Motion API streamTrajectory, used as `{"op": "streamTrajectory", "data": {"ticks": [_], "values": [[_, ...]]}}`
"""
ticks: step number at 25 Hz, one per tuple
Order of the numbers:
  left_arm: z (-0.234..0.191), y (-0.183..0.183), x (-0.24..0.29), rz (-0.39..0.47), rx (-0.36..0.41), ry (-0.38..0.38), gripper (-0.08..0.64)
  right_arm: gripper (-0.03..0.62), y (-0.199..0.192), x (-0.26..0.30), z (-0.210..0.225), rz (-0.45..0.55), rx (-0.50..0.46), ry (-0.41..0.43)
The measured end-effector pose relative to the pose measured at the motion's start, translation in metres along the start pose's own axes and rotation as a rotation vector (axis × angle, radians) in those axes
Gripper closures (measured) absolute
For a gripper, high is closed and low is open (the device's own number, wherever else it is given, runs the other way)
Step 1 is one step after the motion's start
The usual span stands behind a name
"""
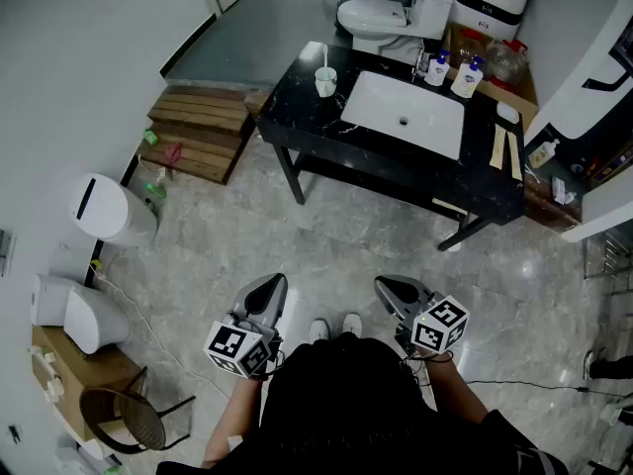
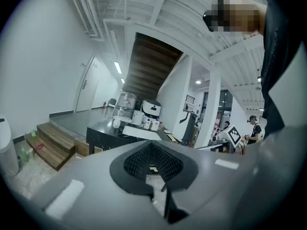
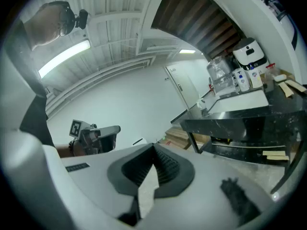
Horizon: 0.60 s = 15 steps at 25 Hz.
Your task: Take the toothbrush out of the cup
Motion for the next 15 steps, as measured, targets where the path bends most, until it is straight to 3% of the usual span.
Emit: {"op": "streamTrajectory", "data": {"ticks": [9, 15], "values": [[0.021, 0.001, 0.017, -0.008, -0.002, 0.022, 0.552, 0.578, 0.001, -0.010, 0.022, -0.023, -0.047, 0.005], [0.030, -0.002, 0.017, -0.003, -0.010, 0.041, 0.552, 0.578, -0.001, -0.019, 0.028, 0.019, -0.032, 0.008]]}}
Point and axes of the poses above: the fingertips, and each gripper's own axes: x forward along the fingers, z to its right, y out of its top, the point moved 9 cm from there along -x, backward along the fingers, and after that the axes turned 13 degrees about -z, right-handed, at the moved point
